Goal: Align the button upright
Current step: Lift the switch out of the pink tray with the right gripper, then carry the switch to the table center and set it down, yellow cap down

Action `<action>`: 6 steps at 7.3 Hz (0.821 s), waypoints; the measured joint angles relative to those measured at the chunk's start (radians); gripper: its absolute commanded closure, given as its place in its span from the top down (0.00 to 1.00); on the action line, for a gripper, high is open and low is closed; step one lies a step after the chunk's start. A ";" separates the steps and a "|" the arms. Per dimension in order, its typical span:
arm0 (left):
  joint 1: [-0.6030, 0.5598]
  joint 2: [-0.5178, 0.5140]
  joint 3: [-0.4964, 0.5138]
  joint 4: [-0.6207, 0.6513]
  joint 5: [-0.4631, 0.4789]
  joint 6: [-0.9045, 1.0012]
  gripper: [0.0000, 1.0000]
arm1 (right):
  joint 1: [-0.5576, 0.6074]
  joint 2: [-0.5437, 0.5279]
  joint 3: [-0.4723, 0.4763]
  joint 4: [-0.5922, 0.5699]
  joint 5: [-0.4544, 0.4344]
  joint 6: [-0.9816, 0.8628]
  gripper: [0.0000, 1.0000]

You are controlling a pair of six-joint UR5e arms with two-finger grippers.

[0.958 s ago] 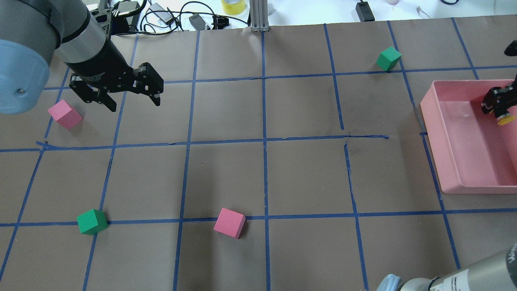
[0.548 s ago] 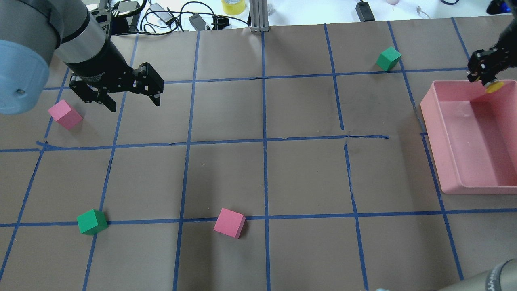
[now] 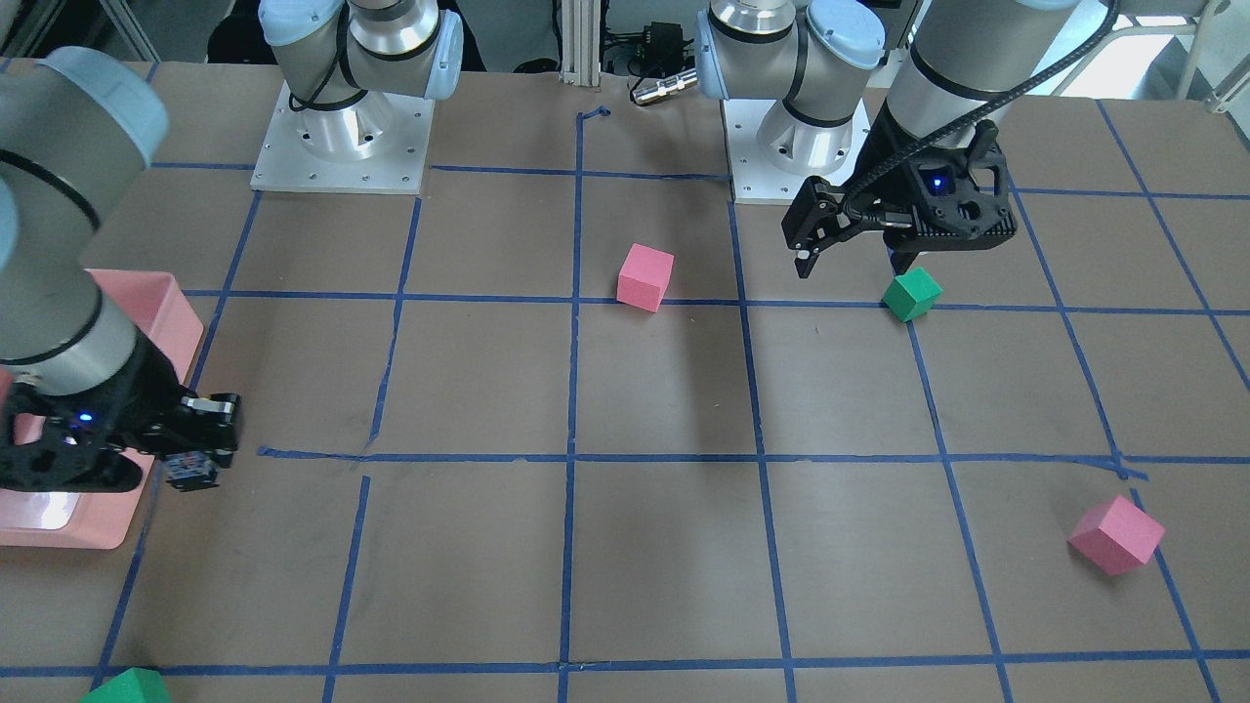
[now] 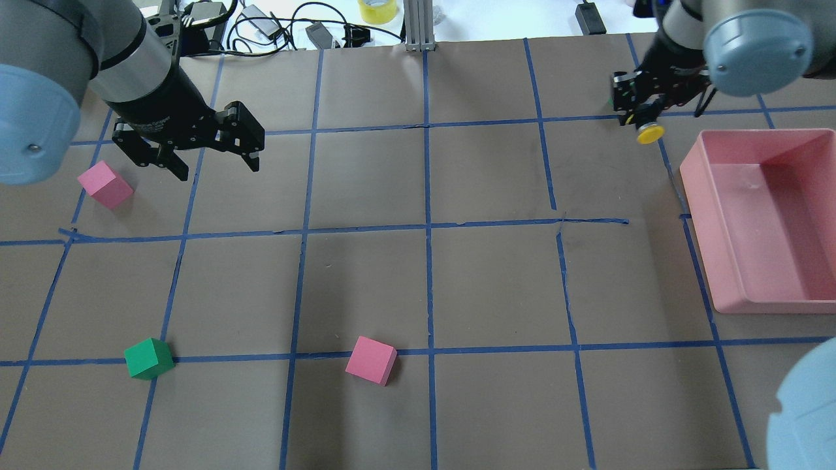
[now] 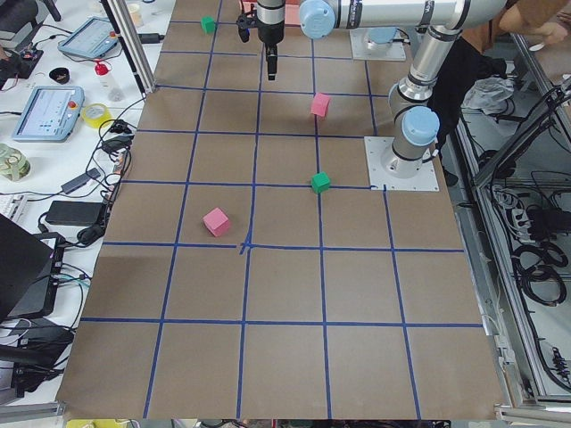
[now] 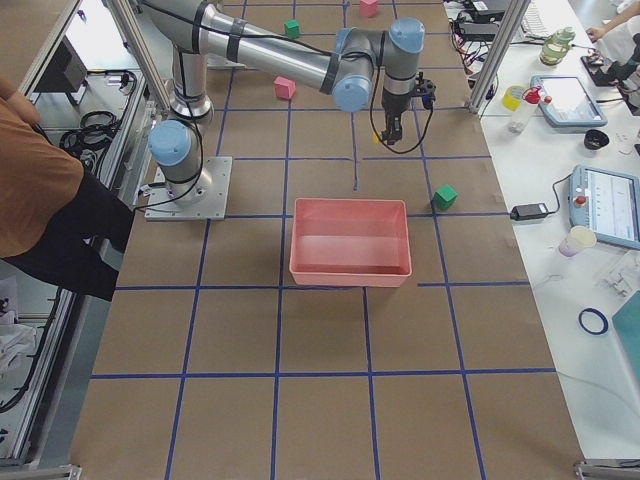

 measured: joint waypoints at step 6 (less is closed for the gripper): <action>0.002 0.000 -0.001 0.000 0.002 0.000 1.00 | 0.396 0.191 0.091 -0.297 0.044 0.432 0.00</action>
